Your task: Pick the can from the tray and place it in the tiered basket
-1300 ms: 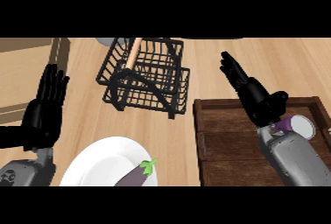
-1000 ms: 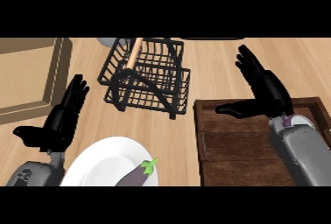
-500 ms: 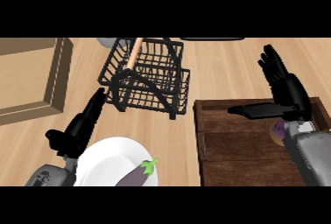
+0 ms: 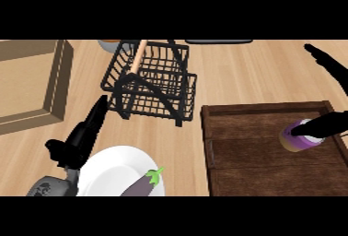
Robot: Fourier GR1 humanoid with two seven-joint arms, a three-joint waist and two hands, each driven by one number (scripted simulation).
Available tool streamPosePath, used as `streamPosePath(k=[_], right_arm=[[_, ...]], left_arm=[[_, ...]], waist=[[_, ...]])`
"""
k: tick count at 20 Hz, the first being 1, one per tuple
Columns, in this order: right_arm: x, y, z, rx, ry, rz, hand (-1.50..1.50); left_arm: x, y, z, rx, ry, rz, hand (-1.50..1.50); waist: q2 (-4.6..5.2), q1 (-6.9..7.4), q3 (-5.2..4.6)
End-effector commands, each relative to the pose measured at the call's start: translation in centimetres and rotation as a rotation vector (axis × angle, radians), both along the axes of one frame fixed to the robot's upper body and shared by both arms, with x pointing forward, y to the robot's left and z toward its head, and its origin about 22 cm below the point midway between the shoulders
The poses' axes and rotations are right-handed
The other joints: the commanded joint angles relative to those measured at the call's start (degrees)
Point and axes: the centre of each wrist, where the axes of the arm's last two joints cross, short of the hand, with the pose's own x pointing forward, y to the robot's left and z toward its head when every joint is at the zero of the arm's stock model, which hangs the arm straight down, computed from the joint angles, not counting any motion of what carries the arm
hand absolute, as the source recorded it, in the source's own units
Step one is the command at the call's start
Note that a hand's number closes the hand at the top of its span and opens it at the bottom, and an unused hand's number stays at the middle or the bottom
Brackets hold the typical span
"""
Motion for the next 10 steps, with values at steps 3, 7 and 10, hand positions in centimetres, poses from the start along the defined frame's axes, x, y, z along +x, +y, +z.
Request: streamPosePath(k=[3, 7, 10], right_arm=[[-2.1, 0.5, 4.3, -0.509, 0.246, 0.028, -1.50], [-4.0, 3.2, 7.2, -0.562, 0.349, 0.062, -1.50], [-4.3, 3.8, 8.4, -0.555, 0.376, 0.050, -1.50]], left_arm=[[-0.4, 0.5, -0.6, 0.016, 0.039, -0.013, 0.00], [-1.0, -0.6, -1.1, 0.008, 0.037, -0.033, 0.00], [0.8, -1.6, -0.5, -0.011, 0.022, -0.035, 0.00]], waist=[[0.13, 0.30, -0.21], [0.31, 0.94, 0.01], [0.67, 1.10, 0.16]])
